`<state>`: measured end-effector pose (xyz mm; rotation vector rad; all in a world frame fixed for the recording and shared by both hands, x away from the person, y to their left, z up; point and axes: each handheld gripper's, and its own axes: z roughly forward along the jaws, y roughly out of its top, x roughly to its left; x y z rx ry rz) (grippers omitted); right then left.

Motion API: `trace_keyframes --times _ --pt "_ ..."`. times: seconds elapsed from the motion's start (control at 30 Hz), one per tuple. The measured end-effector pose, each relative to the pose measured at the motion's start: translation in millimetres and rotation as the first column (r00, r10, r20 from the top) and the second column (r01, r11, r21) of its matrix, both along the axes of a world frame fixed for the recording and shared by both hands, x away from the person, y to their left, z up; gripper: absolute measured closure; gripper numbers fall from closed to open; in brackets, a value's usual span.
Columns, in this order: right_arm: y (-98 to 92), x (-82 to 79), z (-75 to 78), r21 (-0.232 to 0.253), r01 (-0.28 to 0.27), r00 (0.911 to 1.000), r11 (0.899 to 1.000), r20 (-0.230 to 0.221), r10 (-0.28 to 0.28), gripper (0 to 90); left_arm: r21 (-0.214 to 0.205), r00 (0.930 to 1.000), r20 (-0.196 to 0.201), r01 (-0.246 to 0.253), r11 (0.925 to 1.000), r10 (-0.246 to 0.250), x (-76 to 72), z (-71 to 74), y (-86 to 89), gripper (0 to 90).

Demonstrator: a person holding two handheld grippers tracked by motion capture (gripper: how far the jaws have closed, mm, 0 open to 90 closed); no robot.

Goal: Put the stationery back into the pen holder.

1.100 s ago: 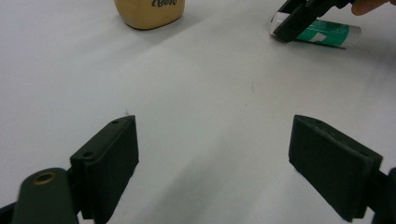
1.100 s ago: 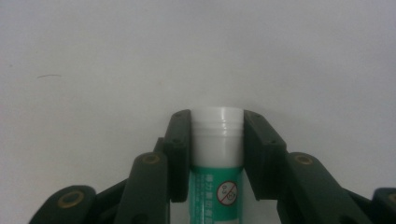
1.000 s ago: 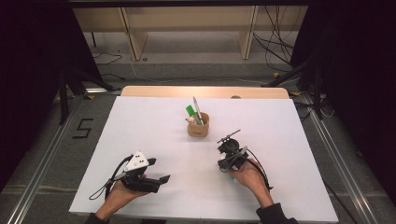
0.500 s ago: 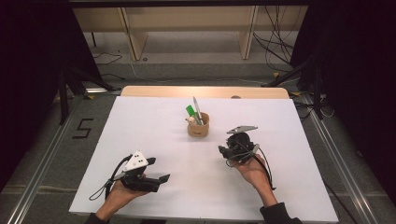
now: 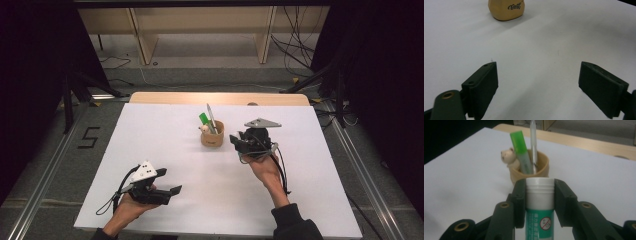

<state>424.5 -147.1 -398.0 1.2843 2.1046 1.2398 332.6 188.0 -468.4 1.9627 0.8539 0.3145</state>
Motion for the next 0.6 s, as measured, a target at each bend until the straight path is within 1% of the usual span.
trace_keyframes --times 0.03,0.17,0.2,0.4,0.6 --pt "1.7 3.2 2.5 0.010 0.008 0.9999 1.000 0.009 -0.008 65.6 -0.001 1.0000 -0.002 0.000 1.0000 0.000 0.2 -0.3 -0.2 15.6" --pt "7.9 16.2 8.7 0.046 0.012 0.9997 0.999 0.021 -0.013 65.6 -0.004 1.0000 -0.004 0.000 1.0000 0.000 -0.2 -0.2 -0.5 15.6" --pt "9.3 19.5 9.5 0.053 0.016 0.9997 0.998 0.017 -0.017 65.6 -0.004 1.0000 -0.004 0.001 1.0000 -0.001 -0.2 -0.1 -0.4 15.6" --pt "13.8 35.9 8.5 0.088 0.042 0.9989 0.995 0.016 -0.043 65.6 -0.010 1.0000 -0.004 0.001 0.9999 -0.001 -0.1 0.2 0.2 15.6" --pt "18.4 49.0 6.3 0.088 0.060 0.9974 0.994 0.035 -0.063 65.6 -0.013 1.0000 -0.002 0.003 0.9999 -0.003 -0.7 0.5 -0.5 15.6"
